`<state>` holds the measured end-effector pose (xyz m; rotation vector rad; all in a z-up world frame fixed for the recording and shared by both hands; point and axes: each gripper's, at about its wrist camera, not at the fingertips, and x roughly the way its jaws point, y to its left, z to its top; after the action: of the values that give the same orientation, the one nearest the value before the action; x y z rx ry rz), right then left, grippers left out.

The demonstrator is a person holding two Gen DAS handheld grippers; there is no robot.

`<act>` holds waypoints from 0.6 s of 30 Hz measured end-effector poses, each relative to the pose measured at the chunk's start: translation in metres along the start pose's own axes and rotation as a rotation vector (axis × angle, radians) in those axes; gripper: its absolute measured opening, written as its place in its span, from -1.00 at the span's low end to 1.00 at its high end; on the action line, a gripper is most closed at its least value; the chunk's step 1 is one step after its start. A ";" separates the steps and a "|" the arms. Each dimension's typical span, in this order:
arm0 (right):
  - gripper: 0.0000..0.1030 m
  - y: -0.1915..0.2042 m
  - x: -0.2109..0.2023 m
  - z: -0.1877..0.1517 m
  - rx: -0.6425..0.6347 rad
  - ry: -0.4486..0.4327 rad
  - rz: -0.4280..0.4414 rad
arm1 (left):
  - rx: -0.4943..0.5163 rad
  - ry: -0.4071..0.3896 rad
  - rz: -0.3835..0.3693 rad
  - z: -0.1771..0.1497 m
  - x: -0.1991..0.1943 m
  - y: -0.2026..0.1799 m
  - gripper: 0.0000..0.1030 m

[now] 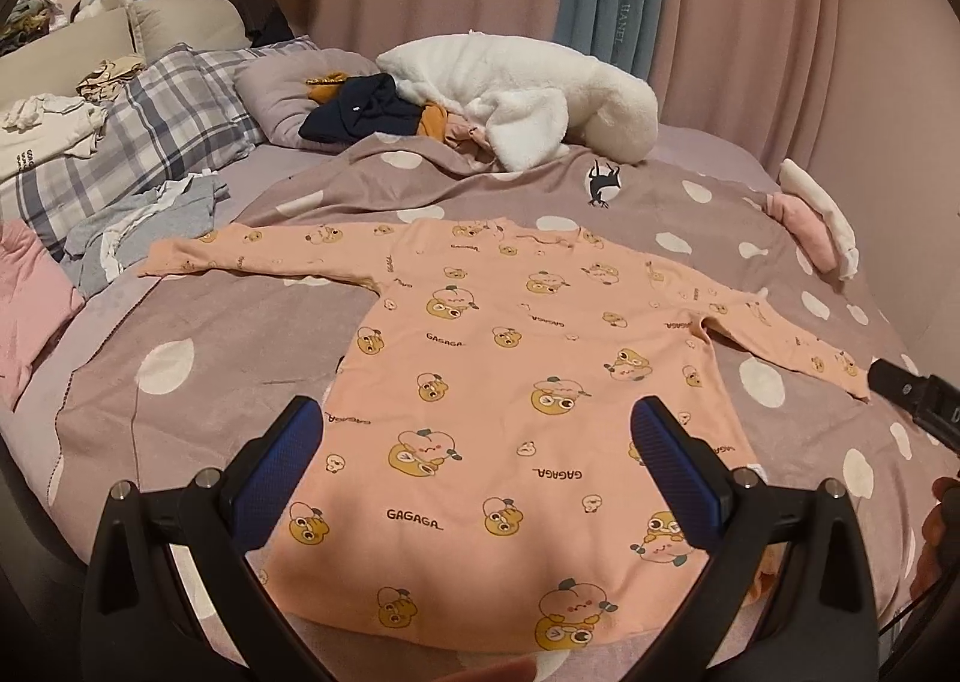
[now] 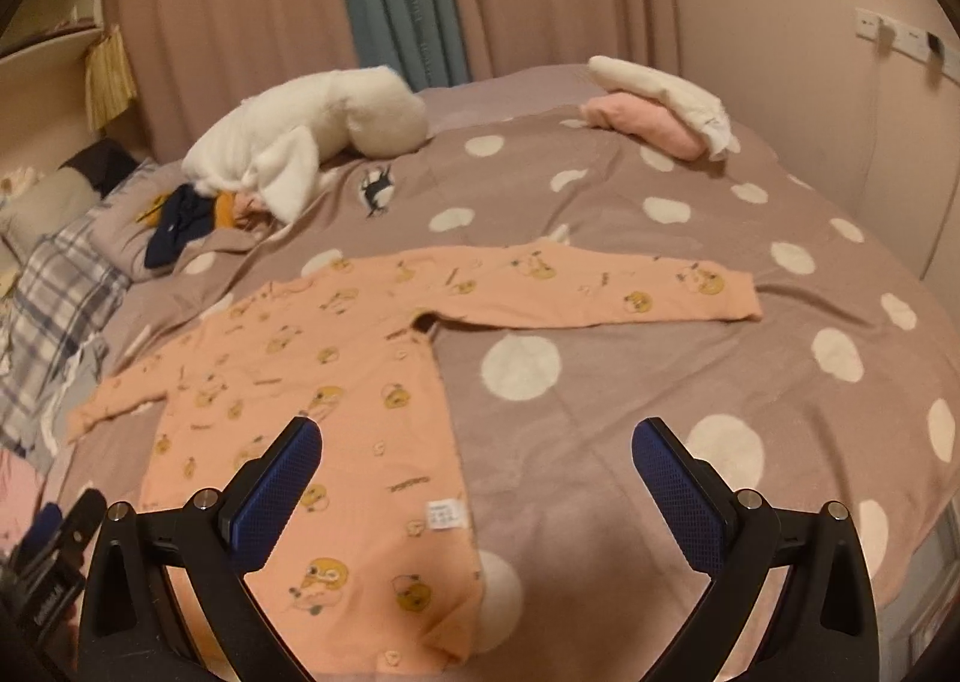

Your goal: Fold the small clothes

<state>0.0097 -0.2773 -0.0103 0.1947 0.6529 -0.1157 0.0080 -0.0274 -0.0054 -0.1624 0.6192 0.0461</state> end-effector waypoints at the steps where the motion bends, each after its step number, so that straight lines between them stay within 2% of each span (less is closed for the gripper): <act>1: 1.00 0.003 0.001 -0.001 0.000 -0.001 0.001 | -0.005 0.003 -0.009 0.001 0.000 0.000 0.99; 5: 1.00 0.012 0.008 -0.007 -0.003 0.014 -0.001 | -0.019 0.006 -0.031 0.002 -0.001 0.002 1.00; 10: 1.00 0.028 0.012 -0.012 -0.055 0.029 -0.004 | -0.006 0.007 0.016 0.001 0.001 0.003 1.00; 18: 1.00 0.040 0.015 -0.014 -0.107 0.039 0.005 | -0.019 -0.005 0.003 0.000 -0.001 0.007 1.00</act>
<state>0.0204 -0.2359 -0.0246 0.0957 0.6959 -0.0716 0.0067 -0.0204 -0.0054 -0.1797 0.6144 0.0548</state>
